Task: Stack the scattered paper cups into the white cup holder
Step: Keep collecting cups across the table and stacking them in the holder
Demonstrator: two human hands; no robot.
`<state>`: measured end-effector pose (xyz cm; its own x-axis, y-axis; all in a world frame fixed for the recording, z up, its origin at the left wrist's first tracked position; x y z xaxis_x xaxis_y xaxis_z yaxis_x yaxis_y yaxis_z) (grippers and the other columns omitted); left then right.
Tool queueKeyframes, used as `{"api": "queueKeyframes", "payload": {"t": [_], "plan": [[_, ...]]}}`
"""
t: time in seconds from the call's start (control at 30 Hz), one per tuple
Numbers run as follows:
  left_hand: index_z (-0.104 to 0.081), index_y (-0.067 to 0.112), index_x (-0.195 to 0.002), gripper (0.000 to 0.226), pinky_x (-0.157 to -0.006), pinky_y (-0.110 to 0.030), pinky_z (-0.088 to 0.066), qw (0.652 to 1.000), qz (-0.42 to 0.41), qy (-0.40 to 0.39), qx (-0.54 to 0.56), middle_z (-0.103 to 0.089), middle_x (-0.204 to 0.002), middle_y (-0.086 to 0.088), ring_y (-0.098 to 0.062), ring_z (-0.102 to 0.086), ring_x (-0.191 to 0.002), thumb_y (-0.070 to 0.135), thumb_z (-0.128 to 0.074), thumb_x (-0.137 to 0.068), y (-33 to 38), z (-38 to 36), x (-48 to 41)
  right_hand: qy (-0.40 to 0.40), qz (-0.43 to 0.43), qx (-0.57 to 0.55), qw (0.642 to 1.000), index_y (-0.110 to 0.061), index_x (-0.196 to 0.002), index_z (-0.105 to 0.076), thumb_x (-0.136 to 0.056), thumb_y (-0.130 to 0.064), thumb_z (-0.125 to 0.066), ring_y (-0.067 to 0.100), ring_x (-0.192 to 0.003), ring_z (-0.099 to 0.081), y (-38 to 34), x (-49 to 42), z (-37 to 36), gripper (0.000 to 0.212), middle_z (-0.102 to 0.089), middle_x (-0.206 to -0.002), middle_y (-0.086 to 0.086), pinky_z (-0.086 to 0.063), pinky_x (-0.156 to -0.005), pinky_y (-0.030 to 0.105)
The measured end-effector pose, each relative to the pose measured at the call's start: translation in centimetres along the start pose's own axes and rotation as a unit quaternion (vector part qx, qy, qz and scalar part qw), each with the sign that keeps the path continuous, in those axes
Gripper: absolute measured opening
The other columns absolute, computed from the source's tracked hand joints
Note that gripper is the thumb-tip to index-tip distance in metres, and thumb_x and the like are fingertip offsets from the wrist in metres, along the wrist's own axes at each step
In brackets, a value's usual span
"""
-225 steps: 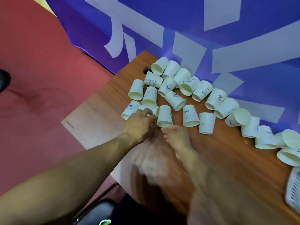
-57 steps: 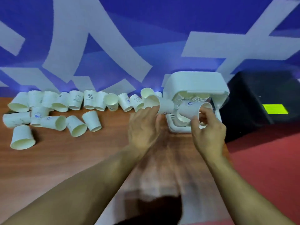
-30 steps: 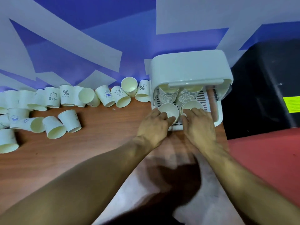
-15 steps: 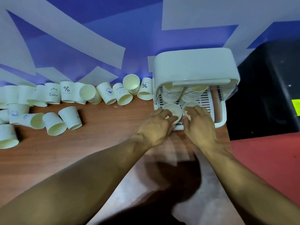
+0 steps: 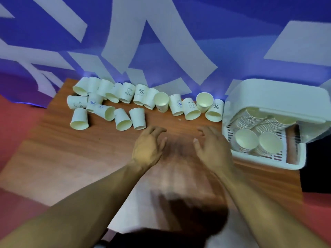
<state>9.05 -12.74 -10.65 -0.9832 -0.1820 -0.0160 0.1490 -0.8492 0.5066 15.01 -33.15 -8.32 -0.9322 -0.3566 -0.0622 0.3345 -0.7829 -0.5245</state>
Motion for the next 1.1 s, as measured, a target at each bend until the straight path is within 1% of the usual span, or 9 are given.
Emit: {"api": "queueKeyframes", "payload": {"t": [0.2, 0.33, 0.47, 0.6, 0.77, 0.87, 0.93, 1.0, 1.1], "plan": [[-0.062, 0.026, -0.12, 0.031, -0.083, -0.036, -0.051, 0.984, 0.17, 0.039, 0.036, -0.056, -0.123, 0.001, -0.019, -0.061, -0.1, 0.037, -0.056, -0.092, -10.2, 4.3, -1.2, -0.086, 0.048, -0.007, 0.995, -0.015, -0.124, -0.058, -0.085, -0.027, -0.063, 0.022, -0.107, -0.058, -7.8, -3.4, -4.8, 0.041, -0.06, -0.117, 0.002, -0.049, -0.089, 0.035], [-0.061, 0.026, -0.12, 0.032, -0.084, -0.039, -0.051, 0.979, 0.202, 0.015, 0.022, -0.053, -0.128, 0.001, -0.023, -0.062, -0.1, 0.039, -0.056, -0.091, -15.2, 5.9, -4.4, -0.107, 0.06, 0.012, 0.992, -0.017, -0.126, -0.055, -0.087, -0.03, -0.062, 0.021, -0.112, -0.055, -11.5, -7.2, -8.2, 0.042, -0.058, -0.12, 0.003, -0.047, -0.091, 0.037], [-0.056, 0.023, -0.129, 0.039, -0.083, -0.04, -0.049, 0.985, 0.124, -0.083, -0.083, -0.046, -0.136, -0.001, -0.029, -0.057, -0.109, 0.03, -0.056, -0.091, -17.5, 5.1, -6.9, -0.126, 0.063, 0.051, 0.989, -0.015, -0.128, -0.052, -0.086, -0.026, -0.062, 0.025, -0.114, -0.052, -14.5, -12.0, -12.5, 0.044, -0.054, -0.126, 0.006, -0.04, -0.085, 0.034], [-0.058, 0.022, -0.128, 0.047, -0.087, -0.043, -0.04, 0.98, 0.028, -0.068, -0.187, -0.053, -0.132, -0.008, -0.034, -0.047, -0.113, 0.034, -0.044, -0.085, -19.0, 3.9, -8.0, -0.164, 0.049, 0.098, 0.98, -0.011, -0.132, -0.043, -0.084, -0.027, -0.064, 0.03, -0.118, -0.049, -15.8, -15.4, -17.4, 0.055, -0.05, -0.13, 0.01, -0.041, -0.089, 0.037], [-0.06, 0.024, -0.118, 0.044, -0.093, -0.043, -0.043, 0.971, 0.01, -0.095, -0.218, -0.059, -0.118, -0.003, -0.033, -0.05, -0.105, 0.039, -0.067, -0.077, -21.1, 2.3, -9.7, -0.237, 0.009, 0.1, 0.966, -0.012, -0.144, -0.031, -0.086, -0.028, -0.064, 0.027, -0.133, -0.036, -15.0, -16.5, -21.2, 0.069, -0.04, -0.144, 0.009, -0.037, -0.104, 0.038], [-0.06, 0.023, -0.109, 0.04, -0.095, -0.045, -0.044, 0.968, -0.012, -0.096, -0.23, -0.061, -0.108, -0.001, -0.034, -0.05, -0.101, 0.033, -0.072, -0.072, -21.2, 2.7, -10.0, -0.219, -0.024, 0.107, 0.969, -0.014, -0.136, -0.043, -0.085, -0.035, -0.067, 0.027, -0.124, -0.04, -14.0, -15.8, -21.5, 0.06, -0.047, -0.134, 0.006, -0.036, -0.099, 0.035], [-0.06, 0.022, -0.111, 0.045, -0.085, -0.043, -0.047, 0.97, -0.028, -0.097, -0.223, -0.062, -0.107, -0.002, -0.033, -0.054, -0.097, 0.027, -0.075, -0.069, -20.5, 3.4, -9.8, -0.192, -0.032, 0.111, 0.975, -0.015, -0.128, -0.05, -0.087, -0.038, -0.065, 0.027, -0.116, -0.044, -13.7, -15.0, -20.8, 0.05, -0.052, -0.125, 0.006, -0.036, -0.095, 0.033], [-0.058, 0.022, -0.112, 0.042, -0.062, -0.034, -0.041, 0.971, -0.039, -0.101, -0.215, -0.063, -0.103, -0.002, -0.029, -0.058, -0.089, 0.019, -0.071, -0.072, -19.3, 4.2, -9.6, -0.17, -0.049, 0.094, 0.98, -0.016, -0.128, -0.054, -0.091, -0.034, -0.061, 0.027, -0.112, -0.048, -13.6, -14.0, -19.6, 0.041, -0.058, -0.123, 0.006, -0.037, -0.09, 0.032], [-0.057, 0.021, -0.112, 0.03, -0.056, -0.031, -0.036, 0.985, 0.034, -0.109, -0.131, -0.066, -0.1, -0.003, -0.029, -0.062, -0.085, 0.015, -0.056, -0.083, -18.2, 4.6, -9.2, -0.143, -0.055, 0.057, 0.987, -0.014, -0.13, -0.057, -0.094, -0.026, -0.058, 0.027, -0.113, -0.054, -13.4, -11.8, -17.0, 0.039, -0.062, -0.126, 0.007, -0.038, -0.086, 0.028]]}}
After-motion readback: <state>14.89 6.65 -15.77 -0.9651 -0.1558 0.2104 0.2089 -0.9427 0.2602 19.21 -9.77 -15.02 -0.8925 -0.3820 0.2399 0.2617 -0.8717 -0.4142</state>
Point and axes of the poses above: each hand's wrist, its own x-axis away from the middle knuckle, its own z-axis out of the back of the hand, y = z × x, the point moved 3 cm from there along -x, towards the middle knuckle
